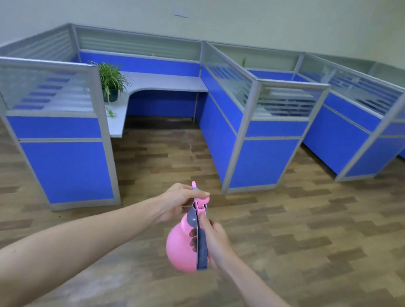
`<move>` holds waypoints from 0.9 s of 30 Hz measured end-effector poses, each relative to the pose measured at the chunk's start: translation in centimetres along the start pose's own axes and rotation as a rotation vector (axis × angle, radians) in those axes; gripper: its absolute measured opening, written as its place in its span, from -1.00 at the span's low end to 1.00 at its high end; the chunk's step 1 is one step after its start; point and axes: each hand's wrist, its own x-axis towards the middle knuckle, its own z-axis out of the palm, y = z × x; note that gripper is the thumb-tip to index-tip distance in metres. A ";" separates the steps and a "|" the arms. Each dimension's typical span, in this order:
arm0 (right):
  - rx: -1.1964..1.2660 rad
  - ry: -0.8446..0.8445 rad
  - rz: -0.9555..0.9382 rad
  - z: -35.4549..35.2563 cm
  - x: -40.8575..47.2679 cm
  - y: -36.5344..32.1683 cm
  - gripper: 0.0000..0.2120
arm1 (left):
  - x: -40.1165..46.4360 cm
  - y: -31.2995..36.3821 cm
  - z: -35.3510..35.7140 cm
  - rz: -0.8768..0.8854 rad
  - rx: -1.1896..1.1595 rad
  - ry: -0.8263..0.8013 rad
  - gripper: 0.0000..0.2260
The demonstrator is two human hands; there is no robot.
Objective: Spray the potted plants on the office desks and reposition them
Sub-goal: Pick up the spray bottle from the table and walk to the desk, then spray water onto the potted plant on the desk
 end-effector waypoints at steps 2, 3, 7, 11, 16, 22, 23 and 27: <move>-0.048 -0.035 0.026 2.1 3.9 -1.7 -0.63 | 2.8 1.4 -3.2 -0.004 -0.031 0.034 -0.93; -0.067 -0.049 0.037 2.9 5.7 -2.4 -0.59 | 4.0 2.0 -4.5 -0.010 -0.047 0.051 -0.93; -0.079 -0.116 0.075 7.1 13.9 -6.4 -0.40 | 9.6 5.8 -10.8 -0.005 -0.109 0.101 -0.92; 0.002 -0.144 0.067 10.1 21.1 -9.9 -0.38 | 15.0 10.0 -14.5 0.033 -0.110 0.113 -0.92; 0.010 -0.176 0.040 12.4 32.5 -14.7 -0.34 | 24.1 15.8 -18.7 0.083 -0.110 0.206 -0.92; -0.160 -0.333 -0.035 13.4 45.3 -23.4 -0.39 | 35.1 22.7 -23.7 0.137 -0.134 0.330 -0.89; -0.187 -0.363 -0.046 13.3 47.6 -25.4 -0.41 | 37.1 24.3 -24.4 0.152 -0.140 0.356 -0.90; -0.246 -0.471 -0.112 13.9 55.6 -32.0 -0.39 | 43.8 30.0 -27.1 0.211 -0.157 0.431 -0.88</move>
